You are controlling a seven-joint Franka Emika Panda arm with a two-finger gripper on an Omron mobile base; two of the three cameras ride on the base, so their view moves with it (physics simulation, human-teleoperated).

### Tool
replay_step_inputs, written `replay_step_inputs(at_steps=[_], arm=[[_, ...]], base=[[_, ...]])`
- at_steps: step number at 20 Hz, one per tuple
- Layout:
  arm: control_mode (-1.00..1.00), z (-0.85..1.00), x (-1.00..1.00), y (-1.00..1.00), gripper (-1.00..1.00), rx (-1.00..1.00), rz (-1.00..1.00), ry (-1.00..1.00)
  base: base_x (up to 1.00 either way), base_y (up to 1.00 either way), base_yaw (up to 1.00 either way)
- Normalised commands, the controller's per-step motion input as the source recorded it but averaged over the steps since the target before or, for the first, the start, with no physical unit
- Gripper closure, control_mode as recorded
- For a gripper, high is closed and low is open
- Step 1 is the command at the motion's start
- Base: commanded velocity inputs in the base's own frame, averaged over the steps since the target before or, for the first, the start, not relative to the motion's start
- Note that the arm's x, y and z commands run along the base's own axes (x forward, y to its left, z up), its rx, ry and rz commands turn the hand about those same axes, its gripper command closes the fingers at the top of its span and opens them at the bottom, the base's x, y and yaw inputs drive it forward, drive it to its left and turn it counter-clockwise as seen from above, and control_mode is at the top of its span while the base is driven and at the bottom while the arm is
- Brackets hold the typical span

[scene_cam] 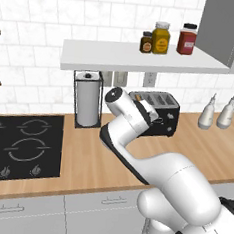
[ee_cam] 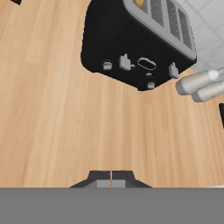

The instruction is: Start the toaster. Once the lever pops up, take the bread to the plate on the dining counter.

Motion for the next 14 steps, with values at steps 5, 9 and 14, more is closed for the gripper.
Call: replay_step_inputs(at_steps=[5, 9, 14], arm=[[-1.00, 0.00, 0.00, 0.00, 1.00, 0.00, 0.00, 0.00], [-1.00, 0.00, 0.00, 0.00, 1.00, 0.00, 0.00, 0.00], [-1.00, 0.00, 0.00, 0.00, 1.00, 0.00, 0.00, 0.00]], base=[[0.00, 0.00, 0.00], [0.00, 0.00, 0.00], [0.00, 0.00, 0.00]])
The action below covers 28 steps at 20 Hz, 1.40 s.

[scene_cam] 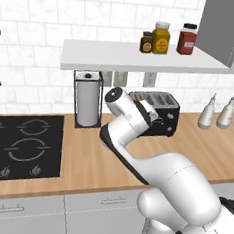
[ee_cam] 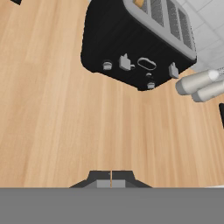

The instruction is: Start the toaster. Once the lever pops up, take the bread to the plate on the dining counter.

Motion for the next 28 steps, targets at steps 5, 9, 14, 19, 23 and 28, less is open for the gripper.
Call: replay_step_inputs(at_steps=[5, 9, 14, 19, 23, 28], arm=[[-1.00, 0.00, 0.00, 0.00, 1.00, 0.00, 0.00, 0.00], [-1.00, 0.00, 0.00, 0.00, 1.00, 0.00, 0.00, 0.00], [-1.00, 0.00, 0.00, 0.00, 1.00, 0.00, 0.00, 0.00], [-1.00, 0.00, 0.00, 0.00, 1.00, 0.00, 0.00, 0.00], [-1.00, 0.00, 0.00, 0.00, 1.00, 0.00, 0.00, 0.00], [-1.00, 0.00, 0.00, 0.00, 1.00, 0.00, 0.00, 0.00]], base=[[0.00, 0.00, 0.00], [0.00, 0.00, 0.00], [0.00, 0.00, 0.00], [0.00, 0.00, 0.00], [0.00, 0.00, 0.00], [0.00, 0.00, 0.00]])
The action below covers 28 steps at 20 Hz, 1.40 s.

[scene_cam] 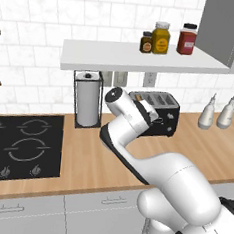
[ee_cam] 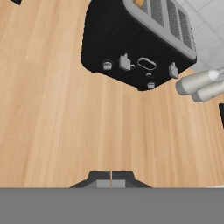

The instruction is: Start the toaster. Once the lever pops up, take the bread to the plate on the dining counter.

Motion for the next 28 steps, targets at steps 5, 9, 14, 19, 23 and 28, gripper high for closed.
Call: replay_step_inputs(at_steps=[5, 9, 14, 19, 23, 28], arm=[[-1.00, 0.00, 0.00, 0.00, 1.00, 0.00, 0.00, 0.00], [-1.00, 0.00, 0.00, 0.00, 1.00, 0.00, 0.00, 0.00], [-1.00, 0.00, 0.00, 0.00, 1.00, 0.00, 0.00, 0.00], [-1.00, 0.00, 0.00, 0.00, 1.00, 0.00, 0.00, 0.00], [-1.00, 0.00, 0.00, 0.00, 1.00, 0.00, 0.00, 0.00], [-1.00, 0.00, 0.00, 0.00, 1.00, 0.00, 0.00, 0.00]], base=[[0.00, 0.00, 0.00], [0.00, 0.00, 0.00], [0.00, 0.00, 0.00], [0.00, 0.00, 0.00], [0.00, 0.00, 0.00], [0.00, 0.00, 0.00]])
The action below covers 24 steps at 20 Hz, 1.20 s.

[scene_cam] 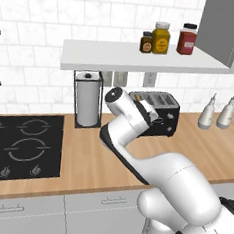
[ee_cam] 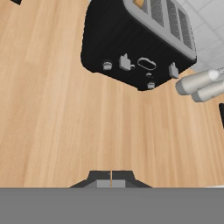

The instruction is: Start the toaster. Once the lever pops up, take the bread to the plate on the dining counter.

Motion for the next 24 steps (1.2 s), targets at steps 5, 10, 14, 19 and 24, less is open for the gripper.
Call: replay_step_inputs(at_steps=[5, 10, 14, 19, 24], arm=[[-1.00, 0.00, 0.00, 0.00, 1.00, 0.00, 0.00, 0.00], [-1.00, 0.00, 0.00, 0.00, 1.00, 0.00, 0.00, 0.00], [-1.00, 0.00, 0.00, 0.00, 1.00, 0.00, 0.00, 0.00], [-1.00, 0.00, 0.00, 0.00, 1.00, 0.00, 0.00, 0.00], [-1.00, 0.00, 0.00, 0.00, 1.00, 0.00, 0.00, 0.00]], base=[[0.00, 0.00, 0.00], [0.00, 0.00, 0.00], [0.00, 0.00, 0.00], [0.00, 0.00, 0.00], [0.00, 0.00, 0.00]])
